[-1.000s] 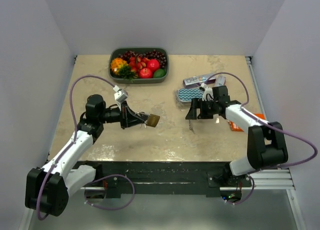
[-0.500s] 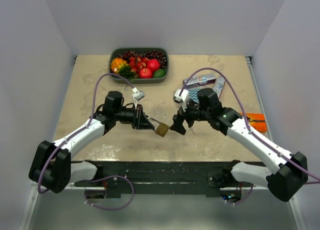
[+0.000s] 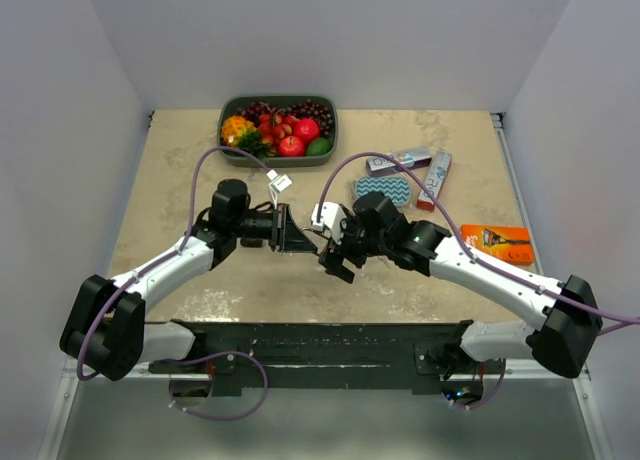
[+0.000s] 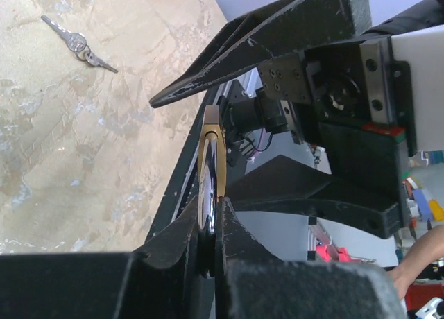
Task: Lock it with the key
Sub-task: Place the lock at the center of the board.
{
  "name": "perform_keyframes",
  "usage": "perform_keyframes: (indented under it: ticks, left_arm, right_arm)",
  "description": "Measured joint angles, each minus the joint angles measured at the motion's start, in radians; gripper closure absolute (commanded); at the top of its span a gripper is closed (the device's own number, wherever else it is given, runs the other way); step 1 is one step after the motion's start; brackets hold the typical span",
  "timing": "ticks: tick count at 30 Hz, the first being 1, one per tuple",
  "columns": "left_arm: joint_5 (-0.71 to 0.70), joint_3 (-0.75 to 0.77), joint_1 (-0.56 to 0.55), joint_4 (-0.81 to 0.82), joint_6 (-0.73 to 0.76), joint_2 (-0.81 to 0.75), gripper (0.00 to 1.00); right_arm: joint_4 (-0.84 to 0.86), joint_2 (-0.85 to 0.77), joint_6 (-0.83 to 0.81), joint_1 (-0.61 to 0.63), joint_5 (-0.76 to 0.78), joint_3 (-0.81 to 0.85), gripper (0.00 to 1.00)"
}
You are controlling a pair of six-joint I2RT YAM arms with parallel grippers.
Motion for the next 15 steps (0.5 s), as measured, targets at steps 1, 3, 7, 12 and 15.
perform_keyframes:
  ticks: [1, 3, 7, 12, 15]
  left_arm:
    - [0.0, 0.0, 0.0, 0.008, -0.013, 0.0, 1.0]
    - [-0.002, -0.006, 0.0, 0.033, -0.044, 0.0, 1.0]
    - [-0.022, -0.022, 0.0, 0.07, -0.089, 0.0, 1.0]
    - [-0.028, -0.025, 0.002, 0.082, -0.105, 0.001, 0.82]
    - [-0.025, -0.026, 0.013, 0.084, -0.115, 0.001, 0.57]
  right_arm:
    - [0.0, 0.0, -0.001, 0.003, 0.011, 0.0, 0.18]
    - [0.002, 0.002, -0.002, 0.011, 0.042, 0.0, 0.27]
    - [0.011, 0.006, -0.002, 0.019, 0.076, 0.0, 0.51]
    - [0.011, 0.011, 0.01, 0.024, 0.08, 0.002, 1.0]
    - [0.014, 0.014, 0.038, 0.022, 0.08, 0.002, 1.0]
